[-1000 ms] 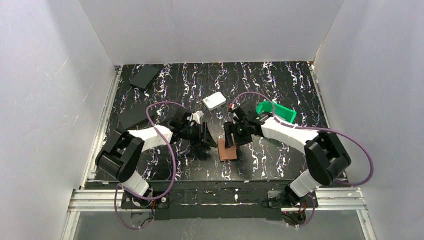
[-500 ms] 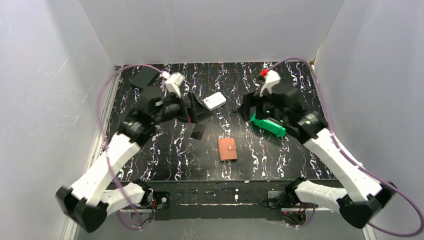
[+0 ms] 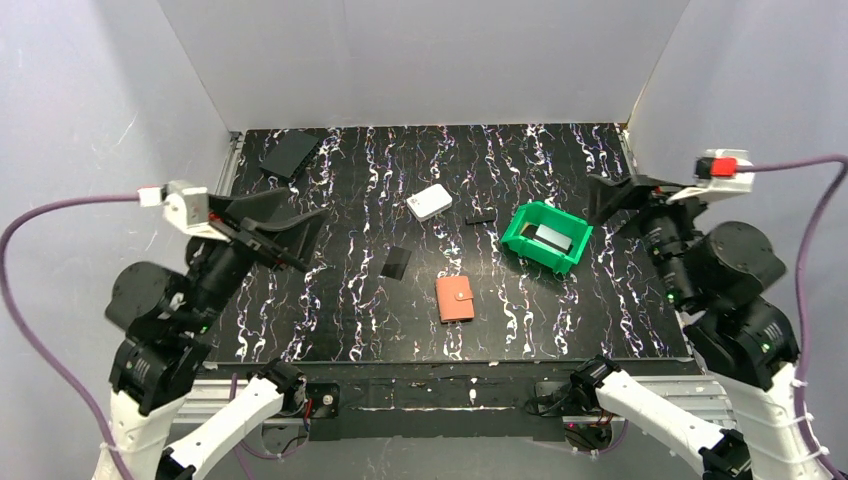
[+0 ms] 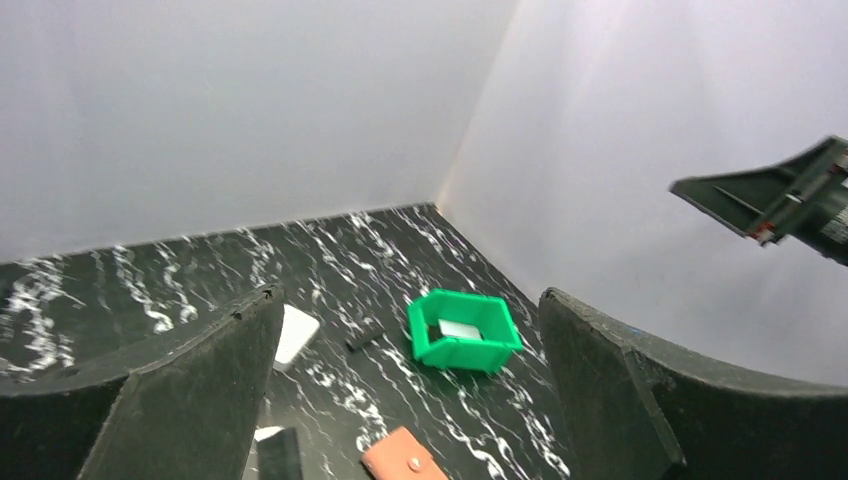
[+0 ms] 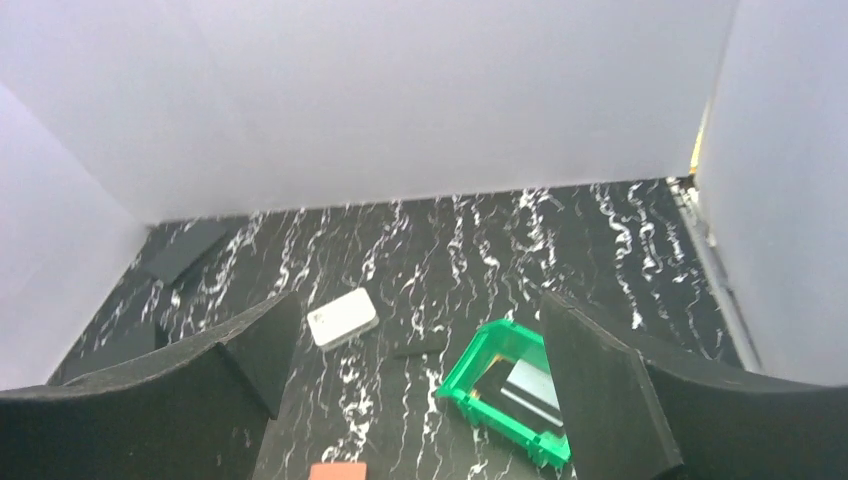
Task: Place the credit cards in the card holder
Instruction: Reset both arms
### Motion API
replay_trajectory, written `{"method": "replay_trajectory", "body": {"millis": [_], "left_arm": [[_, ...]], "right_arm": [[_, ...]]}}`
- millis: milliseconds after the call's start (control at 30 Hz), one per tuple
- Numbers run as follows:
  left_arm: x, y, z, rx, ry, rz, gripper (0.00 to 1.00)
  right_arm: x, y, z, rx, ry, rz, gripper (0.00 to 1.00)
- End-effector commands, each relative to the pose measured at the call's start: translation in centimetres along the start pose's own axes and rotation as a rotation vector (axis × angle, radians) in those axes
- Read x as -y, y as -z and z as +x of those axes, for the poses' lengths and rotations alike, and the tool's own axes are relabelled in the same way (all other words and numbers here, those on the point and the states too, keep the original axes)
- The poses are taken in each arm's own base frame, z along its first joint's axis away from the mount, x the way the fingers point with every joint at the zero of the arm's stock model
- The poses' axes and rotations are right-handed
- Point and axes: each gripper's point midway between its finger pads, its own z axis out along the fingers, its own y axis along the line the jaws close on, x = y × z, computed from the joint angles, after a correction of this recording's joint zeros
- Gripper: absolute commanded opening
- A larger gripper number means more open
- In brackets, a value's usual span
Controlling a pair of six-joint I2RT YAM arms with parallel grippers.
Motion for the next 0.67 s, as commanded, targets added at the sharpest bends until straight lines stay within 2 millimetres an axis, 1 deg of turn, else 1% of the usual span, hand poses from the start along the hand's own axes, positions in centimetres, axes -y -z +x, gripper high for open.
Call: {"method": "replay_trajectory", "body": {"millis": [0,133,300,433,500,533,633], "left_arm": [[-1.6,2.8,-4.1,0.138,-0.095,-0.115,0.98],[-1.9,4.8,-5.6,0.195,-0.136,-0.144,0.98],[-2.3,6.1,-6.2,0.22,-0.163,-0.172,0.98],[-2.5,6.1,-6.0,0.212,-0.161,-0.178,0.98],[-2.5,5.9,-5.7,0.203,-0.162,-0.174,0.98],[-2.6,5.8,-5.5,0.198,-0.161,-0.175,0.98],[-2.6,5.7,-5.3,0.193,-0.159,-0.172,0.98]], "right_arm": [[2.4,1.5,-3.5,0.105,-0.018,0.103,0.98],[2.6,1.6,-3.9,0.112,-0.026,0.116,0.98],[2.8,1.6,-3.9,0.097,-0.046,0.142,0.98],[3.8,1.6,-3.5,0.091,-0.066,0.206,0.98],[3.6,1.6,-2.9,0.081,-0.064,0.186,0.98],[3.2,1.6,-2.9,0.089,-0.069,0.159,0.98],[4.3,2.4,-3.3,0.115,-0.103,0.203,0.98]]}}
